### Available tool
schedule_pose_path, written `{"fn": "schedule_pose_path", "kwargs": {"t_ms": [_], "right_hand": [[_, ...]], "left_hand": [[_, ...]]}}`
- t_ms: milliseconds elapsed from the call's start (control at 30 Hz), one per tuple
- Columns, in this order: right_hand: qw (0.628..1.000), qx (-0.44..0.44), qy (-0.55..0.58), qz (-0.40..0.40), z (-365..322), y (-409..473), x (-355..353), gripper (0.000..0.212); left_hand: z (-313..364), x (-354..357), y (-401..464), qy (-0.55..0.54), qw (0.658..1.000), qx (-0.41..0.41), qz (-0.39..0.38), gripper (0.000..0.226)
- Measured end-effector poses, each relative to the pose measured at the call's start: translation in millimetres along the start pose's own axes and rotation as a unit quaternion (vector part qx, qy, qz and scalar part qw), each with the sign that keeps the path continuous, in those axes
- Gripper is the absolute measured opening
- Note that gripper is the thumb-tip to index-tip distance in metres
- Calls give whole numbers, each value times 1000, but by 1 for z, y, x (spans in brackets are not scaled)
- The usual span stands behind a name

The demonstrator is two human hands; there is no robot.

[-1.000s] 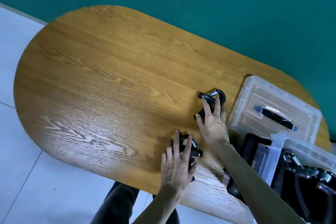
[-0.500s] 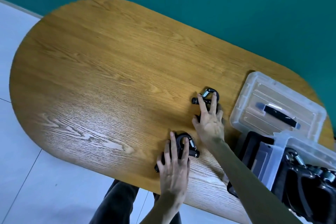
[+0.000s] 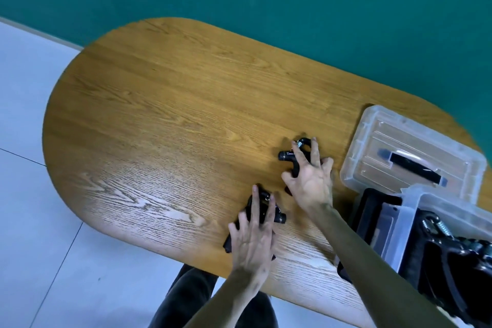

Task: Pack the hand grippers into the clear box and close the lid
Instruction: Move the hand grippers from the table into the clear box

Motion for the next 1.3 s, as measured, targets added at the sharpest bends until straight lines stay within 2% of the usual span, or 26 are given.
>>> {"fn": "schedule_pose_path", "kwargs": {"t_ms": [67,200,500,633,833,1033,1300], "right_hand": [[1000,-2,0,-6,-3,-8,-4,77],[1000,2,17,-1,-9,-27,-24,78],[997,-27,-16,63,-18,-77,-100,79],[995,-19,-6,93,-5,-90,-138,81],[989,-19,1,144,27,-114,-187,84],[981,26,19,190,96,-140,-210,85],[970,93,36,220,184,-183,-209,84]], "left_hand": [[-6,-7,0,-16,999,-30,-5,86],[-14,-39,9,-51,992,-110,28,81],[29,-138,22,-48,988,-135,62,72],[56,-170,18,-61,985,-128,94,71],[116,-195,14,-94,983,-75,141,75],[189,-184,6,-74,987,-33,135,76],[268,-140,-16,-54,994,19,98,72]]}}
Point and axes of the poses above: each hand's wrist, its own y-axis towards the middle knuckle, its own x-axis out of the palm, z = x × y, the point moved 10 cm from there along y, towards the middle knuckle, and after that the axes turned 8 degrees about -y, right-handed, at the moved point
